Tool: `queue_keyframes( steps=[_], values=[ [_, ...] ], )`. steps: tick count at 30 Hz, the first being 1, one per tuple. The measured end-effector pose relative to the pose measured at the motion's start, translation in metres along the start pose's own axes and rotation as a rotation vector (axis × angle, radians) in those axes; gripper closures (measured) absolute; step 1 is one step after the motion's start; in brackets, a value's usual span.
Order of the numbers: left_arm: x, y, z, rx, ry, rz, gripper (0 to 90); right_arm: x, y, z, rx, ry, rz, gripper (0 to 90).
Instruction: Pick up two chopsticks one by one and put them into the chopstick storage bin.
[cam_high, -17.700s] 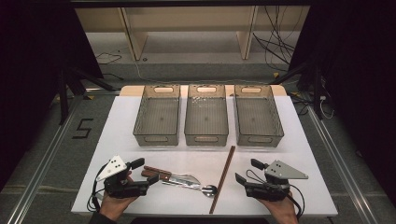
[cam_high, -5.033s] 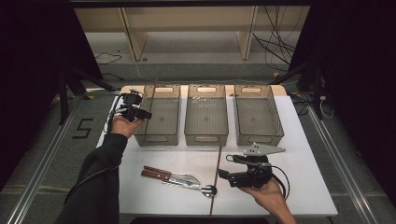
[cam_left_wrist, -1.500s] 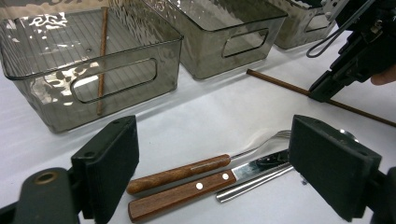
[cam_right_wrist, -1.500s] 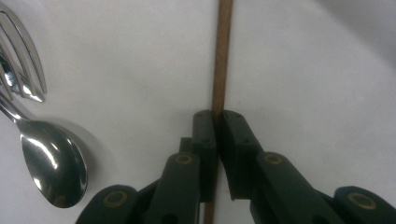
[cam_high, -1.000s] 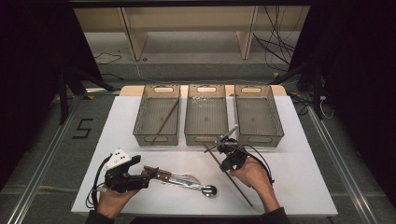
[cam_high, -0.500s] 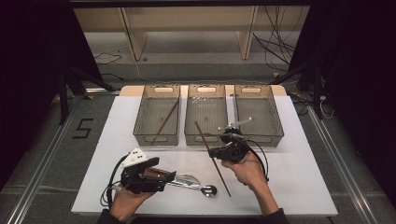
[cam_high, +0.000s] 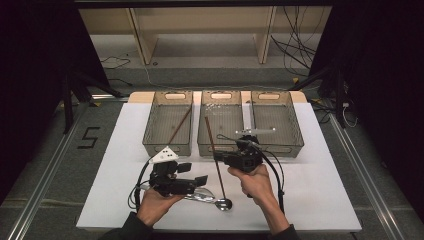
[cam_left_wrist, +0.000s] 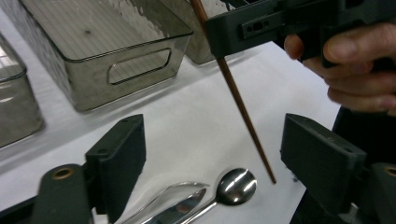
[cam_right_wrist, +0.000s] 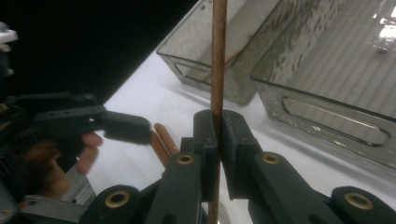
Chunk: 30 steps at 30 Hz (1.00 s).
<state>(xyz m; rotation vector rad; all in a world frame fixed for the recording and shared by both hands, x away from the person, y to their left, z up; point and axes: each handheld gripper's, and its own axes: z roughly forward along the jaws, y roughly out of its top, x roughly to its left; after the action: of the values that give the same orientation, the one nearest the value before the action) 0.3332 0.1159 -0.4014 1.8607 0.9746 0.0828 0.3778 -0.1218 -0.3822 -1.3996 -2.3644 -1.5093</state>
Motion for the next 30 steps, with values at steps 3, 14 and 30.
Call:
queue_keyframes(
  steps=[3, 14, 30],
  values=[
    [0.0, 0.004, 0.007, 0.001, -0.012, -0.016, 27.3, 0.003, 0.0, 0.002, -0.022, 0.014, 0.007, 85.1],
    [0.0, 0.015, 0.025, 0.018, -0.044, -0.042, 48.3, 0.012, 0.0, 0.006, -0.069, 0.068, 0.015, 85.1],
    [0.003, 0.017, 0.03, 0.013, -0.067, -0.051, 73.3, 0.014, -0.002, 0.005, -0.1, 0.072, -0.007, 85.1]
  ],
)
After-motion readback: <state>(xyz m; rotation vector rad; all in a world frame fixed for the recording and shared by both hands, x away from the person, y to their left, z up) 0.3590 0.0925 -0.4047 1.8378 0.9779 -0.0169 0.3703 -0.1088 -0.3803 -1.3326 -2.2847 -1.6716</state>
